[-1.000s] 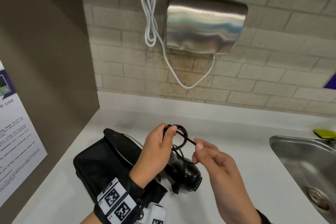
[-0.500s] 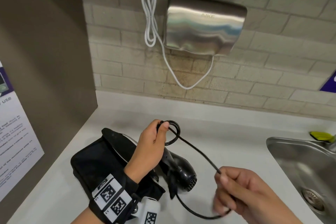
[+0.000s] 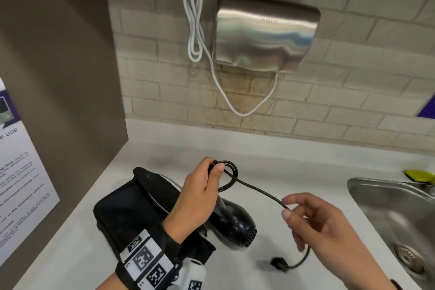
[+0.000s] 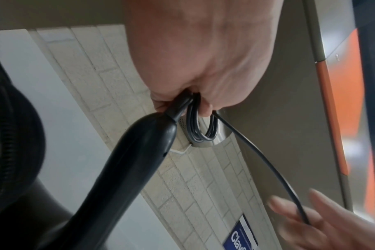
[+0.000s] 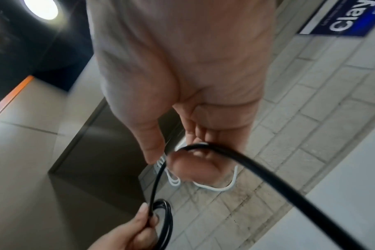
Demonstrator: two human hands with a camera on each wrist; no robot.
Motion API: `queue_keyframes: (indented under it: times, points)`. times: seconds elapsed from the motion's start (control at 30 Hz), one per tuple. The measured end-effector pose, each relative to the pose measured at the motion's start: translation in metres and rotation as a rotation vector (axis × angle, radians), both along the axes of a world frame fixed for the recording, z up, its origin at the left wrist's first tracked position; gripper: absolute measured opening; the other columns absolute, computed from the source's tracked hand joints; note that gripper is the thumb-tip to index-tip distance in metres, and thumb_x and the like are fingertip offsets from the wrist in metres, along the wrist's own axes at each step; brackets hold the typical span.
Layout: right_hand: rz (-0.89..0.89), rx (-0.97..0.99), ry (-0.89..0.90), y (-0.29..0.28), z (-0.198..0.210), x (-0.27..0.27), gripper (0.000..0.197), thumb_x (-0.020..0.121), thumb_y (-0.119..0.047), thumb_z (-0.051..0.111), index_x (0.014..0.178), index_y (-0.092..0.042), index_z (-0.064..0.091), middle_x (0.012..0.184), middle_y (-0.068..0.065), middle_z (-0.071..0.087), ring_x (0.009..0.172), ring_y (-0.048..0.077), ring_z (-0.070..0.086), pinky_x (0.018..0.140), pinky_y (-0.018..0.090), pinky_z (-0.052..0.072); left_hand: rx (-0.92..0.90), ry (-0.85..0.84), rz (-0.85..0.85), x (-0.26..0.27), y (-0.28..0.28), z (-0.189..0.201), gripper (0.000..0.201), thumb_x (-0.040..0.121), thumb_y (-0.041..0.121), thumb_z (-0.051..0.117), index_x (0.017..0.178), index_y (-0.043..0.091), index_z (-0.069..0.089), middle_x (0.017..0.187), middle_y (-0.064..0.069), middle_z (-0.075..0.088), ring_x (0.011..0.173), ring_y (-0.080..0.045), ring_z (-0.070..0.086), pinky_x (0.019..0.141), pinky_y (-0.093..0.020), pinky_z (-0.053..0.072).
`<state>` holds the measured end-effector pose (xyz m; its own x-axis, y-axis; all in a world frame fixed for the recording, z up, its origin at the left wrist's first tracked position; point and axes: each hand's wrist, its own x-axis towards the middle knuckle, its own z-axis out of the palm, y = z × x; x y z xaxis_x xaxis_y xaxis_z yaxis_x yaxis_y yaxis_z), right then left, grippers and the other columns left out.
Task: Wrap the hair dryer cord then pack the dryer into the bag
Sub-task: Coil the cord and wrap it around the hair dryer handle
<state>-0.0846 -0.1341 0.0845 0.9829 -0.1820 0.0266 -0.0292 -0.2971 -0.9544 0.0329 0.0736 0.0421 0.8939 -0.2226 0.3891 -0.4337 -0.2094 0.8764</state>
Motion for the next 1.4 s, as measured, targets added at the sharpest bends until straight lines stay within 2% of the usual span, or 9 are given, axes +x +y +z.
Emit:
queue_keyframes:
  times: [0.13, 0.27, 0.43, 0.63, 0.87, 1.0, 1.13, 1.23, 1.4]
  points:
    - [0.122, -0.164, -0.068, 0.021, -0.003, 0.013, 0.024, 0.083, -0.021, 0.076, 0.098, -0.037, 0.065, 0.084, -0.006, 0.064, 0.052, 0.017, 0.052, 0.052, 0.024, 0.047, 0.017, -0.034, -0.084, -0.014, -0.012, 0.003, 0.028, 0.101, 0.040, 0.041, 0.089, 0.018, 0.053, 0.055, 0.008, 0.038, 0.050, -0.006, 0.034, 0.050, -0.023, 0.033]
    - [0.099, -0.555, -0.299, 0.039, -0.009, 0.029, 0.012, 0.090, -0.028, 0.067, 0.100, -0.031, 0.063, 0.082, -0.013, 0.065, 0.051, 0.004, 0.051, 0.054, 0.011, 0.039, 0.070, -0.056, -0.107, -0.020, -0.018, 0.004, 0.022, 0.103, 0.037, 0.042, 0.093, 0.021, 0.053, 0.057, 0.015, 0.049, 0.051, -0.004, 0.040, 0.053, -0.017, 0.035]
    - [0.055, -0.948, -0.454, 0.042, -0.003, 0.039, 0.007, 0.094, -0.027, 0.058, 0.095, -0.029, 0.064, 0.080, -0.012, 0.059, 0.056, 0.009, 0.054, 0.048, 0.024, 0.046, 0.077, -0.059, -0.113, -0.020, -0.013, 0.004, 0.019, 0.103, 0.038, 0.039, 0.108, 0.026, 0.052, 0.055, 0.009, 0.042, 0.051, -0.005, 0.037, 0.054, -0.020, 0.034]
    - [0.196, -0.819, -0.461, 0.030, 0.007, 0.050, 0.017, 0.097, -0.036, 0.046, 0.100, -0.034, 0.063, 0.085, -0.014, 0.054, 0.071, 0.008, 0.053, 0.063, 0.025, 0.049, 0.167, -0.094, -0.152, -0.019, -0.010, 0.008, 0.026, 0.103, 0.042, 0.032, 0.092, 0.025, 0.048, 0.056, 0.012, 0.040, 0.054, -0.005, 0.036, 0.055, -0.018, 0.031]
    - [0.273, -0.595, -0.433, 0.024, 0.021, 0.065, 0.013, 0.095, -0.027, 0.061, 0.091, -0.030, 0.072, 0.081, -0.013, 0.058, 0.074, 0.010, 0.055, 0.068, 0.009, 0.039, 0.226, -0.114, -0.272, -0.020, -0.004, 0.013, 0.027, 0.099, 0.047, 0.042, 0.100, 0.022, 0.052, 0.058, 0.015, 0.040, 0.057, -0.002, 0.039, 0.058, -0.014, 0.033]
    - [0.259, -0.368, -0.398, 0.029, 0.015, 0.073, 0.013, 0.091, -0.015, 0.068, 0.090, -0.026, 0.076, 0.083, -0.004, 0.067, 0.078, 0.013, 0.063, 0.072, 0.016, 0.047, 0.253, -0.135, -0.254, -0.017, -0.003, 0.010, 0.020, 0.101, 0.041, 0.046, 0.095, 0.023, 0.051, 0.060, 0.015, 0.040, 0.058, -0.003, 0.040, 0.057, -0.015, 0.031]
    - [0.136, 0.052, -0.374, 0.037, 0.001, 0.077, 0.007, 0.082, -0.006, 0.075, 0.088, -0.010, 0.072, 0.080, 0.007, 0.074, 0.072, 0.017, 0.069, 0.069, 0.022, 0.055, 0.212, -0.114, -0.232, -0.016, -0.003, 0.007, 0.021, 0.101, 0.041, 0.044, 0.082, 0.033, 0.044, 0.059, 0.021, 0.046, 0.056, -0.003, 0.039, 0.055, -0.015, 0.031]
    - [0.034, 0.062, -0.423, 0.045, -0.012, 0.077, 0.004, 0.086, -0.012, 0.072, 0.083, -0.013, 0.075, 0.072, 0.002, 0.075, 0.063, 0.015, 0.066, 0.062, 0.022, 0.053, 0.165, -0.118, -0.231, -0.017, -0.002, 0.008, 0.020, 0.099, 0.042, 0.043, 0.080, 0.039, 0.043, 0.060, 0.023, 0.049, 0.054, -0.003, 0.039, 0.055, -0.013, 0.031]
    - [0.096, 0.005, -0.457, 0.053, -0.028, 0.067, 0.017, 0.092, -0.032, 0.065, 0.098, -0.020, 0.076, 0.091, 0.000, 0.072, 0.082, 0.018, 0.070, 0.075, 0.033, 0.058, 0.061, -0.103, -0.238, -0.019, -0.002, 0.008, 0.017, 0.100, 0.039, 0.042, 0.089, 0.031, 0.053, 0.064, 0.022, 0.058, 0.056, 0.002, 0.048, 0.056, -0.013, 0.037]
